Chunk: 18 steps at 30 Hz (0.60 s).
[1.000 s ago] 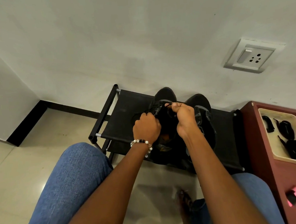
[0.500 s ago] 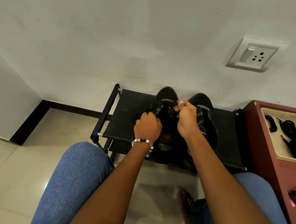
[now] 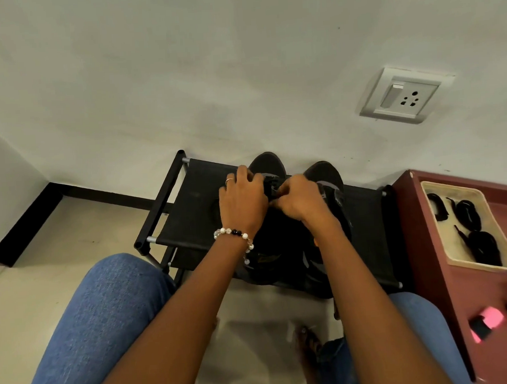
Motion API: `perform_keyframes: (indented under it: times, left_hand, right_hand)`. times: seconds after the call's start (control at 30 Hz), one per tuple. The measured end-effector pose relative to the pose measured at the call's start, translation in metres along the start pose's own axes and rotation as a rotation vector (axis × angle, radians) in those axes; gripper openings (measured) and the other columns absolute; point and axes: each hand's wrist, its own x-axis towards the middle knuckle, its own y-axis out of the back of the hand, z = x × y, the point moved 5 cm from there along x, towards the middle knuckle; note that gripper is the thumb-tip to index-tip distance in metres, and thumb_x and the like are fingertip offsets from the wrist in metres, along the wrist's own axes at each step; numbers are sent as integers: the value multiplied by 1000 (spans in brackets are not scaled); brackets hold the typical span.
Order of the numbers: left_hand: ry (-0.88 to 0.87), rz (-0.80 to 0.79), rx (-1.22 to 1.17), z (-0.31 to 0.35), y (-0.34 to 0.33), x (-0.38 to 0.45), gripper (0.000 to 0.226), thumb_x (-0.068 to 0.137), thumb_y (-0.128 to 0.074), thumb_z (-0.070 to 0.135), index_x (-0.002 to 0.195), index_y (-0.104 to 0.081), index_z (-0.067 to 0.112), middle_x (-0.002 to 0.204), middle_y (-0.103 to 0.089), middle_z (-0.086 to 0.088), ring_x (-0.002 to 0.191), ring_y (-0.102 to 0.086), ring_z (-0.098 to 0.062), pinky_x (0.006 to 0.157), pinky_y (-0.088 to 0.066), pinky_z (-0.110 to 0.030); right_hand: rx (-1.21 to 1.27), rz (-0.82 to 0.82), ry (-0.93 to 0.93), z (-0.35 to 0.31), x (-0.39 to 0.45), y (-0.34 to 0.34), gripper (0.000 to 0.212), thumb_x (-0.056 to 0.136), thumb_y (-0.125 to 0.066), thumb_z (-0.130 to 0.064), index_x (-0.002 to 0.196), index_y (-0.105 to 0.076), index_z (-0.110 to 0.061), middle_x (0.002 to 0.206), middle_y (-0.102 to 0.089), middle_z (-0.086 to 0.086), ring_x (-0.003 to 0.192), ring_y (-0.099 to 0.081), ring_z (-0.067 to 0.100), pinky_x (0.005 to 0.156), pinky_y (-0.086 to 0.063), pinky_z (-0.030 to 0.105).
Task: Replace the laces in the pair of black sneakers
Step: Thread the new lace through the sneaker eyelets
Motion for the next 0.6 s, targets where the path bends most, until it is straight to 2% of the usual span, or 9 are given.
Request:
perform_keyframes:
  times: [0.07, 0.13, 0.2, 0.3, 0.37, 0.4, 0.47, 0.5, 0.6]
  left_hand:
    - [-77, -29, 59, 3, -5, 7, 28, 94, -51, 18, 120, -62, 18, 128, -49, -8, 114, -51, -31, 91, -44, -42]
    - [-118, -35, 112, 4, -9, 11, 25, 96, -48, 16, 113, -66, 18, 122, -53, -6, 107, -55, -30, 86, -45, -40]
    - [-161, -42, 164, 7, -11, 12, 21, 97, -49, 15, 106, -67, 15, 116, -57, -6, 96, -60, -29, 73, -45, -35]
    - [-200, -86, 254, 14, -12, 13, 5, 89, -62, 12, 87, -67, 11, 99, -63, -7, 69, -63, -24, 50, -35, -28]
    - [-226, -46, 294, 16, -9, 17, 7, 77, -74, 10, 77, -67, 11, 82, -63, -4, 49, -54, -19, 44, -27, -22]
    - [-253, -42, 314, 17, -10, 20, 6, 79, -72, 9, 82, -67, 11, 83, -63, -5, 47, -52, -19, 43, -27, -23]
    - [-286, -78, 301, 18, -17, 23, 13, 93, -55, 10, 104, -62, 9, 97, -61, -7, 62, -59, -24, 48, -34, -29]
    - [-281, -76, 269, 19, -18, 26, 15, 97, -49, 12, 107, -60, 10, 100, -60, -8, 70, -61, -27, 52, -36, -30]
    - [-142, -17, 61, 11, -11, 35, 15, 96, -47, 21, 94, -59, 11, 88, -61, -9, 77, -61, -31, 58, -38, -33]
  right_hand:
    - [-124, -100, 3, 2, -7, -11, 24, 88, -63, -15, 106, -53, -2, 108, -60, 17, 96, -61, 35, 79, -52, 39]
    - [-225, -86, 29, 2, -13, -20, 15, 91, -58, -13, 98, -46, -7, 110, -57, 20, 98, -58, 37, 72, -45, 38]
    - [-227, -24, 47, 3, -16, -29, 14, 94, -55, -12, 103, -48, -5, 113, -55, 20, 99, -58, 37, 70, -42, 37]
    - [-184, 95, 19, 6, -14, -41, 26, 97, -49, -11, 119, -51, 2, 117, -56, 21, 102, -59, 38, 71, -44, 36]
    - [-147, 144, -3, 10, -13, -45, 25, 98, -47, -11, 119, -53, 3, 115, -59, 20, 102, -61, 37, 71, -46, 35]
    - [-127, 159, -8, 12, -12, -44, 24, 98, -47, -12, 116, -55, 2, 113, -60, 19, 102, -61, 37, 71, -47, 35]
    - [-93, 177, -9, 14, -11, -44, 21, 98, -48, -14, 111, -58, 1, 111, -62, 19, 100, -62, 37, 72, -48, 36]
    - [-75, 182, -16, 15, -11, -44, 21, 98, -49, -14, 109, -58, 0, 110, -62, 19, 100, -62, 37, 72, -48, 36]
    - [-24, 187, -58, 18, -10, -45, 23, 98, -49, -14, 109, -57, 4, 110, -62, 21, 100, -62, 39, 71, -46, 37]
